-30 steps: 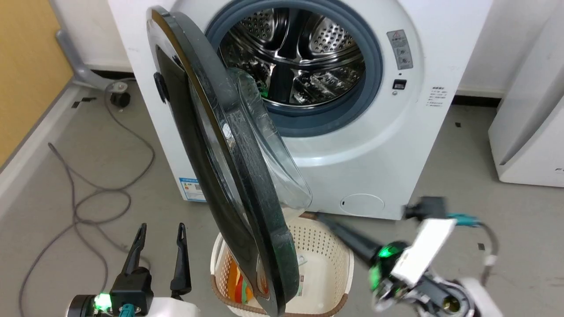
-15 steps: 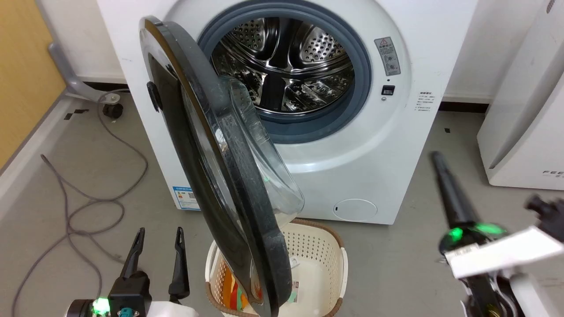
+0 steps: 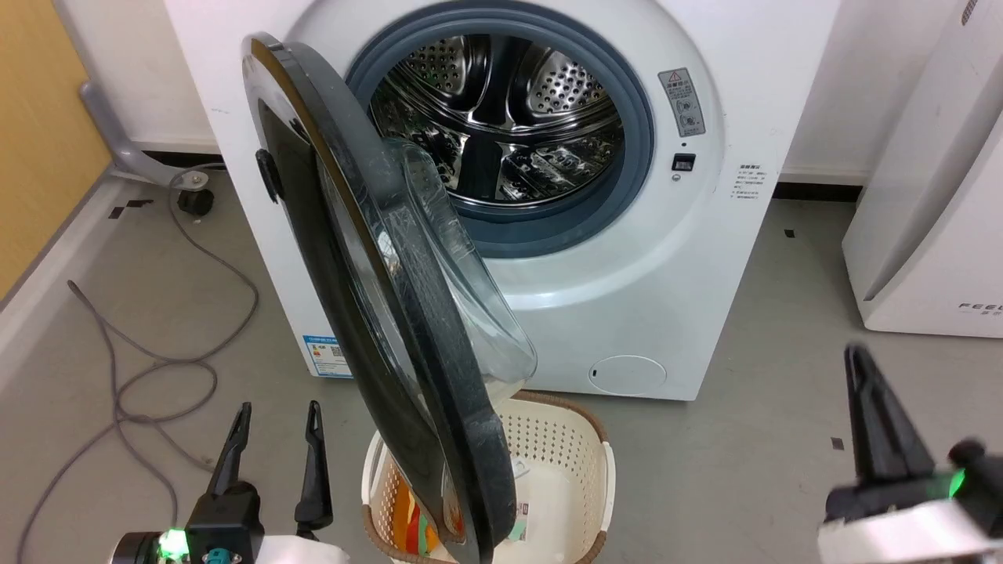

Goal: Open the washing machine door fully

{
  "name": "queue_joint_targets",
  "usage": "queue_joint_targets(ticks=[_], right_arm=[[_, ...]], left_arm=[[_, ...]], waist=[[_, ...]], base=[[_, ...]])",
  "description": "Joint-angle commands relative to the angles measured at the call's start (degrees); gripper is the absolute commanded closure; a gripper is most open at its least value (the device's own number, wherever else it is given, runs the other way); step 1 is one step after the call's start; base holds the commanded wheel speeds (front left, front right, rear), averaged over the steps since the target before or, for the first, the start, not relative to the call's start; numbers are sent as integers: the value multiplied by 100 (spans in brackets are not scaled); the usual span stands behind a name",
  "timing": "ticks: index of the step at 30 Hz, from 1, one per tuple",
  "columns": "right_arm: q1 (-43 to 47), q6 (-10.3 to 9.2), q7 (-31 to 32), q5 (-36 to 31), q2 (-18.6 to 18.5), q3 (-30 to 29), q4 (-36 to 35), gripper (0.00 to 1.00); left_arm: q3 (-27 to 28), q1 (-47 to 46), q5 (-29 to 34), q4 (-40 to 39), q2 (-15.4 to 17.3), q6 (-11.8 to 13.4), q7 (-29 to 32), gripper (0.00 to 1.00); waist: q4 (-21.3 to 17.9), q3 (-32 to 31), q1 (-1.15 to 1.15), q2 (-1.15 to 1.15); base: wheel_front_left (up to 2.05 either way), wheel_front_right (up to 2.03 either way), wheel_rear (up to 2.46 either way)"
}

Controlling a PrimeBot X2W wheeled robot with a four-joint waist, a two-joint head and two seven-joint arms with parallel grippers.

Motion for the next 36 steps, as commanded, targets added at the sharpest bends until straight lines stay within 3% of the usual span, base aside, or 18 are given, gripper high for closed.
queue_joint_targets(ticks=[1,5,6,7,8,17,18,19,20,28,36], right_arm=[[218,3,-24,-178,121,-74,41,100],[516,3,-24,-148,345,-208,364,100],[565,3,-24,-169,353,-159,449,78],[590,3,-24,-105,383,-153,514,19],[601,3,-24,-50,410,-165,559,0],[688,3,-24,-455,499,-258,677,0],[699,3,-24,-500,507,-261,674,0],[707,3,-24,-534,515,-269,668,0],[715,3,-24,-562,523,-279,659,0],[743,3,-25,-658,567,-345,441,0],[772,3,-25,-598,576,-331,353,0]], left_arm=[[-13,69,21,-14,-13,3,-30,0],[-32,58,14,-30,-25,5,-30,0],[-35,55,12,-32,-28,6,-30,0],[-35,55,11,-33,-30,9,-30,0],[-34,58,10,-31,-32,11,-30,0],[-8,34,26,-29,-31,10,-30,0],[9,27,24,-44,-30,21,-30,16],[20,9,31,-75,-18,24,-30,85],[8,-8,46,-97,3,6,-30,100],[-68,-399,125,-1084,116,-41,-30,100],[-661,-643,313,-2154,99,-90,-30,100]], waist=[[1,-6,0,0],[4,11,0,0],[4,16,0,0],[-4,17,0,0],[-11,16,0,0],[-6,-18,0,0],[-3,-23,0,0],[0,-30,0,0],[3,-35,0,0],[17,-52,0,0],[8,-53,0,0]], base=[[0,0,0],[0,0,0],[0,0,0],[0,0,0],[0,0,0],[0,0,0],[0,0,0],[0,0,0],[0,0,0],[0,0,0],[0,0,0]])
